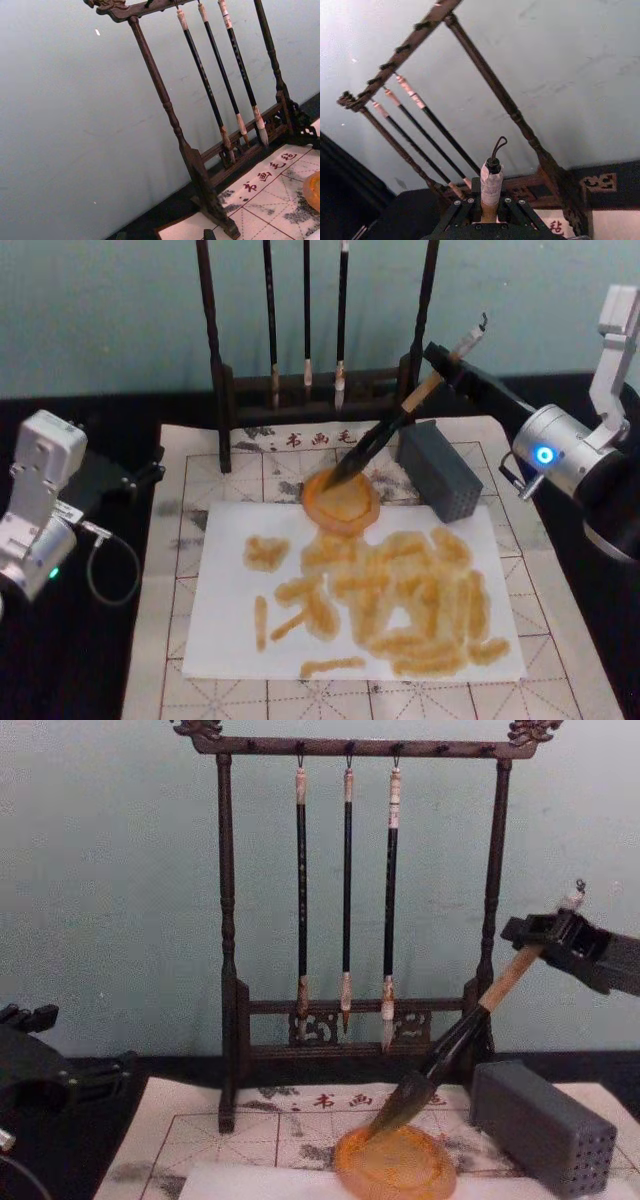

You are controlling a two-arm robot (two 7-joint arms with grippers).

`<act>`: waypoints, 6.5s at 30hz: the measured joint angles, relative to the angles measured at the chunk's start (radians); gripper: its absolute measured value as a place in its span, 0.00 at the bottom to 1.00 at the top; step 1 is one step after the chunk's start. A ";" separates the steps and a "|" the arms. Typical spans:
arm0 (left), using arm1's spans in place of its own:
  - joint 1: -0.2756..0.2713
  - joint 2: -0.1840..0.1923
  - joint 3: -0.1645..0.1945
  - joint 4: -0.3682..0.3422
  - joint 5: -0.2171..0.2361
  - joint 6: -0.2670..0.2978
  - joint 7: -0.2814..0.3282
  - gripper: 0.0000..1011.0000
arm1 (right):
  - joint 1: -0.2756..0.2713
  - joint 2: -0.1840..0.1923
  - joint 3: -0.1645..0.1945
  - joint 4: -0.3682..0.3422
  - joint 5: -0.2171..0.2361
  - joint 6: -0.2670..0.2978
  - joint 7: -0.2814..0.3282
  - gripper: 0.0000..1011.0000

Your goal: Pick up the brush from the inkstone, write on the paper, then place the brush back to its original position.

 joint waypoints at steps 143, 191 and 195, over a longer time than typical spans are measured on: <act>0.000 0.000 0.000 0.000 0.000 0.000 0.000 0.99 | -0.025 -0.070 0.022 0.056 0.058 -0.010 -0.188 0.99; 0.000 0.000 0.000 0.000 0.000 0.000 0.000 0.99 | -0.257 0.025 0.074 -0.237 0.222 -0.002 -0.326 0.99; 0.000 0.000 0.000 0.000 0.000 0.000 0.000 0.99 | -0.287 0.058 0.056 -0.286 0.197 -0.019 -0.329 0.99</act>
